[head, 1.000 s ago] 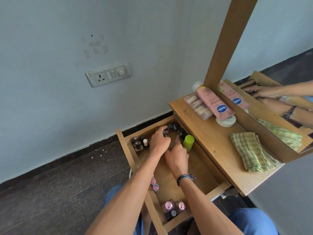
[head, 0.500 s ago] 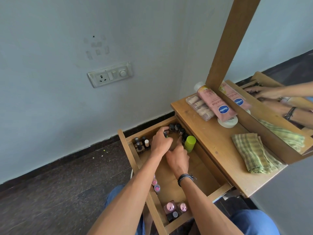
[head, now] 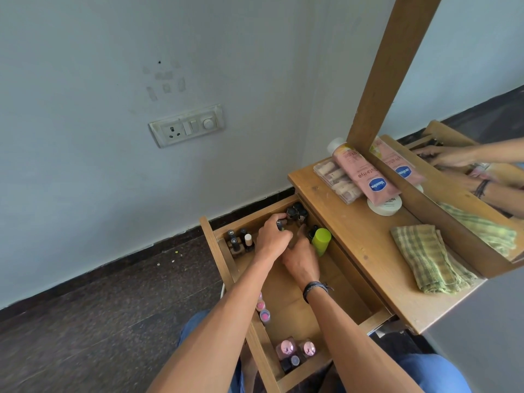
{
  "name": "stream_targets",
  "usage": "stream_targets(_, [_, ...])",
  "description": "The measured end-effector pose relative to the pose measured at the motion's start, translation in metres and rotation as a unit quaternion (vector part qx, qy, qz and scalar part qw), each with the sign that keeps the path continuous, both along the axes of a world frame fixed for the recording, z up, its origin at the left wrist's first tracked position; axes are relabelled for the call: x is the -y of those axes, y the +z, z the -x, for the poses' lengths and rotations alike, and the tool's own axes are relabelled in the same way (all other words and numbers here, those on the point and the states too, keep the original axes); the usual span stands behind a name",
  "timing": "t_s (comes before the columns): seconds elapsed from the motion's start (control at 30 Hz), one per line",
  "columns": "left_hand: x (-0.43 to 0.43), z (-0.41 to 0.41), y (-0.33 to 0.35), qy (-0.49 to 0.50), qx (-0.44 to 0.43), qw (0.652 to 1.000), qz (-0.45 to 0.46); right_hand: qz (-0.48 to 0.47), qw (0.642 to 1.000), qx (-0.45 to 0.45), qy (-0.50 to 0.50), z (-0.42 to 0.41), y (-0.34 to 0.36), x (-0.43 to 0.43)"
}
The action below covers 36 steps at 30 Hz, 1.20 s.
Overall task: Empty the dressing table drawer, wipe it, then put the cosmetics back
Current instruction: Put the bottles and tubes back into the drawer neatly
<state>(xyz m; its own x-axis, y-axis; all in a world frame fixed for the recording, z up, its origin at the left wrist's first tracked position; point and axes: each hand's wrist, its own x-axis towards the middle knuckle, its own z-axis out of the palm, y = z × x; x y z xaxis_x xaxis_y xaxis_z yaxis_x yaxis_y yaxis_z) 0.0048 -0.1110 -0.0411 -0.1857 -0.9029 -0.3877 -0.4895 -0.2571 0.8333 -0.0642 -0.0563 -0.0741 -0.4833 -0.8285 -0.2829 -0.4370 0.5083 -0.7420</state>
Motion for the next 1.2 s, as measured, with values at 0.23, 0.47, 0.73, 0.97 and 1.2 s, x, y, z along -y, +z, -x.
stream_targets(0.23, [-0.001,0.000,-0.001,-0.003,-0.004,1.000,0.010,0.017,1.000,-0.008,0.016,0.000,0.008,-0.004])
stream_targets(0.47, [-0.005,-0.004,0.002,0.019,-0.020,0.997,0.076,-0.052,0.994,-0.070,0.066,0.007,0.027,-0.030])
stream_targets(0.73, [-0.033,-0.004,0.014,-0.003,0.032,0.847,0.531,-0.117,0.991,-0.056,0.031,0.045,0.033,-0.069])
stream_targets(0.97, [-0.058,0.021,0.005,-0.096,0.065,0.923,0.368,-0.098,0.995,-0.014,0.012,0.053,0.029,-0.076])
stream_targets(1.2, [-0.046,0.027,0.000,-0.129,0.121,0.978,0.113,-0.028,0.999,0.030,0.010,0.048,0.031,-0.075])
